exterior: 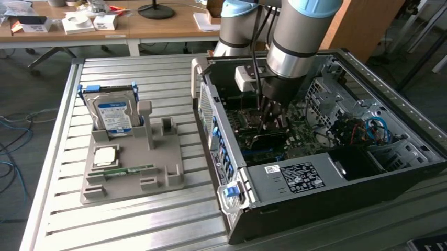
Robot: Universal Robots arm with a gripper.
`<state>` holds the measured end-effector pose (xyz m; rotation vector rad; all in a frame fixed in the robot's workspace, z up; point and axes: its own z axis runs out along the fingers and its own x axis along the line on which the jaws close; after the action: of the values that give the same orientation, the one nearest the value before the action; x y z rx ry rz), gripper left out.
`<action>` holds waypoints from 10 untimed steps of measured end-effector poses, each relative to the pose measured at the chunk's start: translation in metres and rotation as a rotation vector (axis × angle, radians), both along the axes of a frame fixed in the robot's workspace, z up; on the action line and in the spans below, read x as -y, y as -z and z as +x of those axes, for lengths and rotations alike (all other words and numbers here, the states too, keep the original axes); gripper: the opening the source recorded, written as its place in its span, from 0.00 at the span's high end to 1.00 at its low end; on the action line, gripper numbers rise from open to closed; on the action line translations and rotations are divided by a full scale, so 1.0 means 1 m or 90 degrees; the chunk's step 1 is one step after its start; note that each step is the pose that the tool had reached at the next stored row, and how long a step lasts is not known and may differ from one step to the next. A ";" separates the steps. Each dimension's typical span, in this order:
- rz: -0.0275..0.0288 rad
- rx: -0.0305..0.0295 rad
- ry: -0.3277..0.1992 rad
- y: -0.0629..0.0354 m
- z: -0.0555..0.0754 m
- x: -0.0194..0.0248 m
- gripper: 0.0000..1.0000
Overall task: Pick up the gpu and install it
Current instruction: 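Press down on the gpu until it lock into place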
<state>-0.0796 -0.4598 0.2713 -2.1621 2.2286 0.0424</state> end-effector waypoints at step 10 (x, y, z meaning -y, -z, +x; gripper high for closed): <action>-0.0002 -0.0001 0.000 0.0020 0.000 0.0000 0.89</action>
<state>-0.0796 -0.4598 0.2693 -2.1623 2.2288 0.0422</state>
